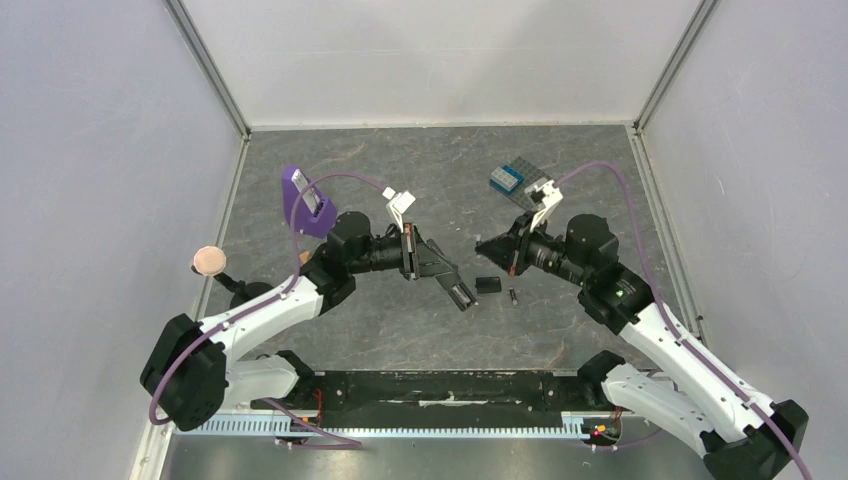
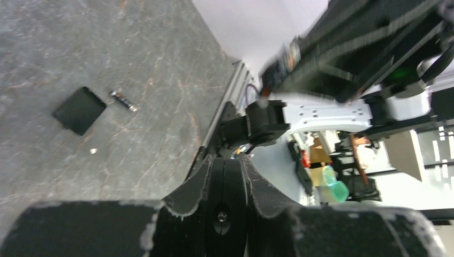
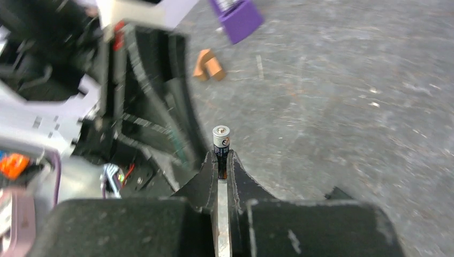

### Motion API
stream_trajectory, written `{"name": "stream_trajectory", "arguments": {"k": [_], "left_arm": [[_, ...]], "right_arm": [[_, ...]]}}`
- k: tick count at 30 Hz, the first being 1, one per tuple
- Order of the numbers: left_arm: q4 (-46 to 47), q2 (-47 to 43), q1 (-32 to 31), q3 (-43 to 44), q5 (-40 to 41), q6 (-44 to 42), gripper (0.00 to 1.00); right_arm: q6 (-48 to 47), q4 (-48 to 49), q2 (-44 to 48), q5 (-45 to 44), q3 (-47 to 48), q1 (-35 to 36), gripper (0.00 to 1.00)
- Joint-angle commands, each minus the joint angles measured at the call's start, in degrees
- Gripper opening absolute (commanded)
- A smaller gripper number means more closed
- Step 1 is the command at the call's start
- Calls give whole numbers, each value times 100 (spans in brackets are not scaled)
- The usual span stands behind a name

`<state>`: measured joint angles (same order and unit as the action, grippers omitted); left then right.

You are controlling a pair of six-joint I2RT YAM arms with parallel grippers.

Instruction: Load the batteries into the remote control

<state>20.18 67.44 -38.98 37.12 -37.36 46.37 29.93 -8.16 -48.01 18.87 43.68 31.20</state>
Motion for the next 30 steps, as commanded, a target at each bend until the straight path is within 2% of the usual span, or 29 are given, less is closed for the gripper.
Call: {"name": "stream_trajectory", "arguments": {"k": [1, 5, 16, 22, 30], "left_arm": [[542, 120, -14, 424, -379, 869, 2], [489, 156, -13, 613, -462, 1285, 2], [485, 423, 114, 823, -646, 1385, 2], [544, 386, 338, 820, -896, 1366, 2], [690, 297, 526, 718, -1076, 1503, 2]], "right_arm": [[-938, 159, 206, 103, 182, 639, 0], [-1403, -111, 233, -12, 362, 1085, 0], [-2199, -414, -88, -947, 590, 2153, 0], [-2312, -486, -45, -1352, 571, 2276, 0], [-2392, -608, -136, -1311, 580, 2285, 0]]}}
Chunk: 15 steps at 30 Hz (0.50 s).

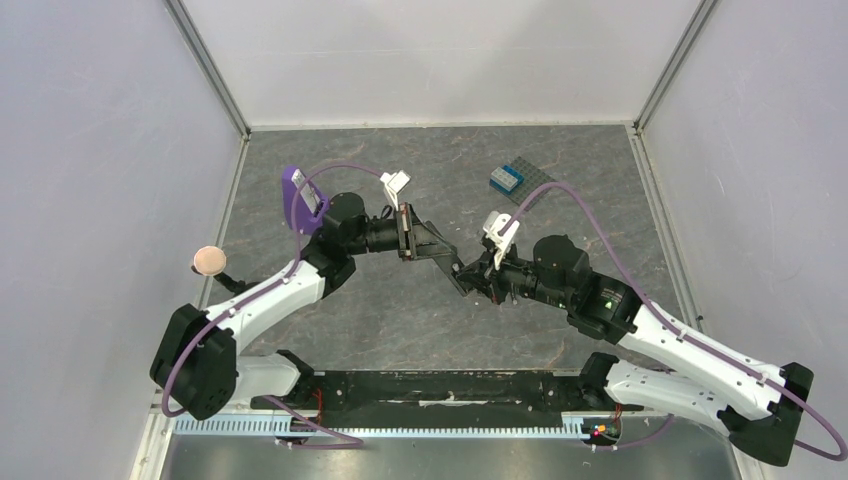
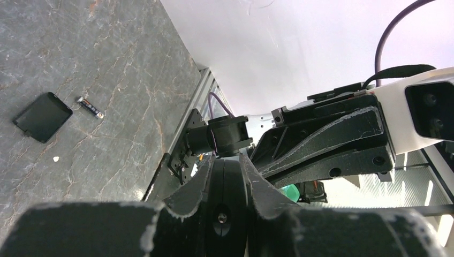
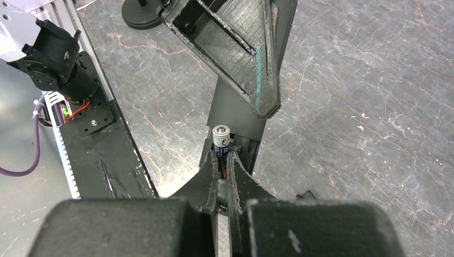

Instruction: Load the batteries into the remote control

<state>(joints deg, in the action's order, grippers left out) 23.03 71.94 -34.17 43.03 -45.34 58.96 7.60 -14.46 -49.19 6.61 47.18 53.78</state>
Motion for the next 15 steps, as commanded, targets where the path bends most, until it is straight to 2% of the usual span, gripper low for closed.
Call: {"name": "stream_trajectory", "arguments": {"k": [1, 15], "left_arm": [[421, -168, 50, 112, -265, 266, 2], [951, -341, 113, -160, -54, 337, 2]], "right_arm": [[-155, 4, -37, -52, 239, 28, 0], [50, -379, -284, 194, 477, 29, 0]]}}
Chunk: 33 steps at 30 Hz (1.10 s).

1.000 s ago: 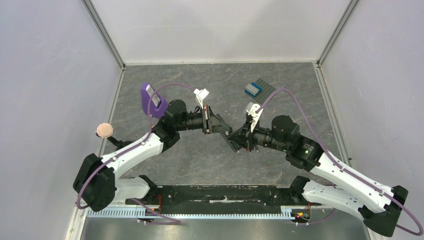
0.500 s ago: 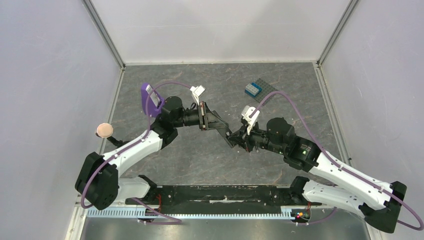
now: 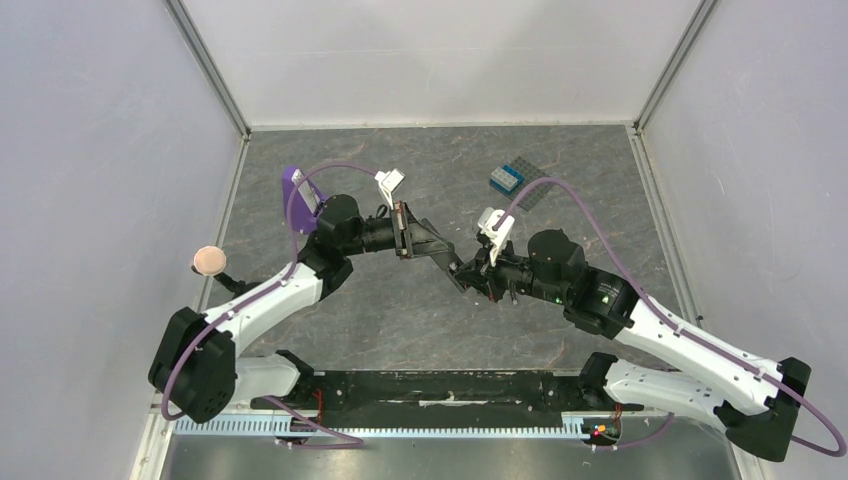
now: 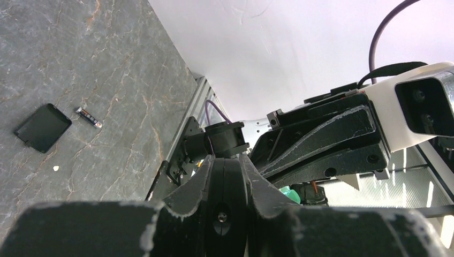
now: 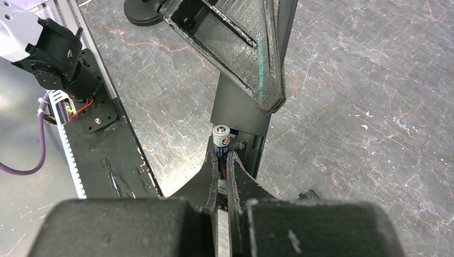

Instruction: Load the batteries into the remote control

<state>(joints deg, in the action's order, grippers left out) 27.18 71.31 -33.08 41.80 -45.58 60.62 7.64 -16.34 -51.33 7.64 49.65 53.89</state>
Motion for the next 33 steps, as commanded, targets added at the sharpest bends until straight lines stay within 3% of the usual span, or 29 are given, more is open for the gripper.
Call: {"name": "stream_trajectory", "arguments": {"k": [1, 33], "left_arm": [[537, -291, 3, -49, -21, 160, 2], [685, -291, 25, -150, 208, 301, 2]], "right_arm": [[37, -222, -68, 93, 230, 16, 0], [-340, -670, -307, 408, 273, 34, 6]]}}
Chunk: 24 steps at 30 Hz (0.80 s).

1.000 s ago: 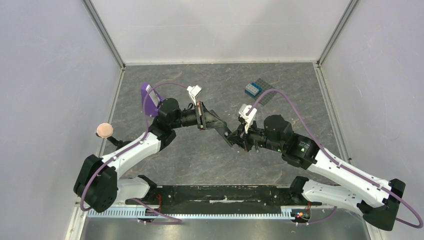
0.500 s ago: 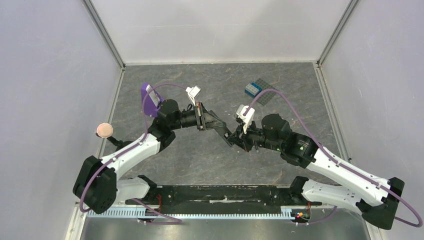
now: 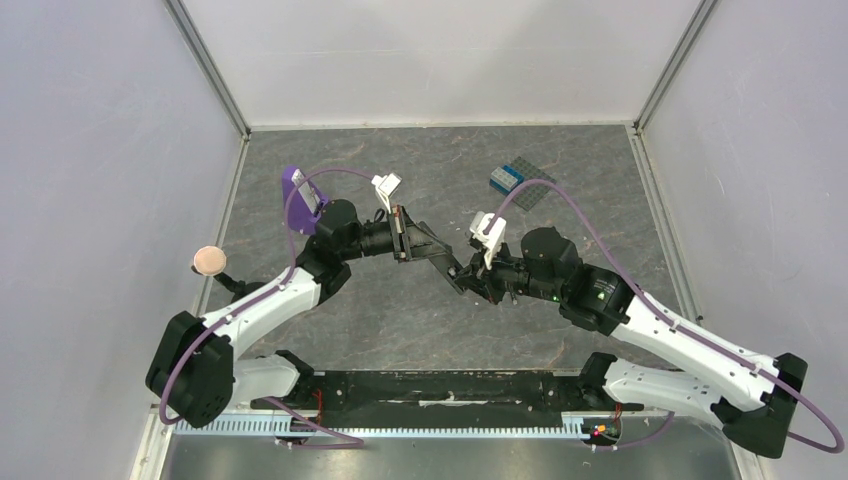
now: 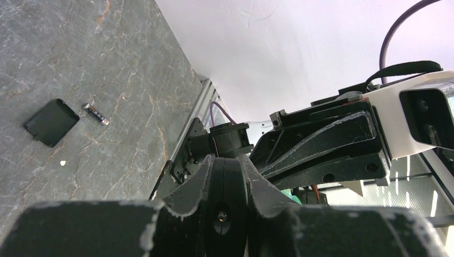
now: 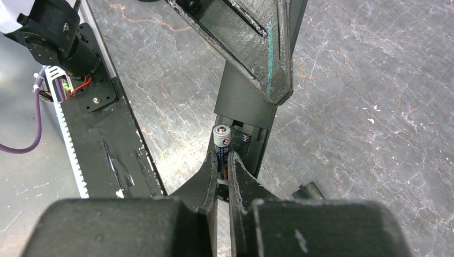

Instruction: Load the batteries into the remote control

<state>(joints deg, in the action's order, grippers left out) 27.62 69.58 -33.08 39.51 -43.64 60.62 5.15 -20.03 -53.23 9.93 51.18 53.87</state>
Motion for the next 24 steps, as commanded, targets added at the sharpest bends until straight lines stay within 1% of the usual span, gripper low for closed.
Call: {"name": "stream_trajectory", "arguments": {"k": [1, 5, 11, 17, 24], "left_arm": [[639, -109, 30, 80, 18, 292, 2], [636, -94, 29, 57, 13, 240, 2], [603, -112, 30, 21, 100, 189, 2], [422, -217, 30, 22, 211, -3, 2], [400, -246, 25, 46, 206, 7, 2]], "right_arm": [[-69, -277, -125, 205, 120, 36, 6], [195, -184, -242, 266, 203, 36, 7], [582, -224, -429, 90, 310, 36, 6], [480, -521, -465, 78, 308, 41, 6], [249, -645, -478, -70, 243, 36, 12]]}}
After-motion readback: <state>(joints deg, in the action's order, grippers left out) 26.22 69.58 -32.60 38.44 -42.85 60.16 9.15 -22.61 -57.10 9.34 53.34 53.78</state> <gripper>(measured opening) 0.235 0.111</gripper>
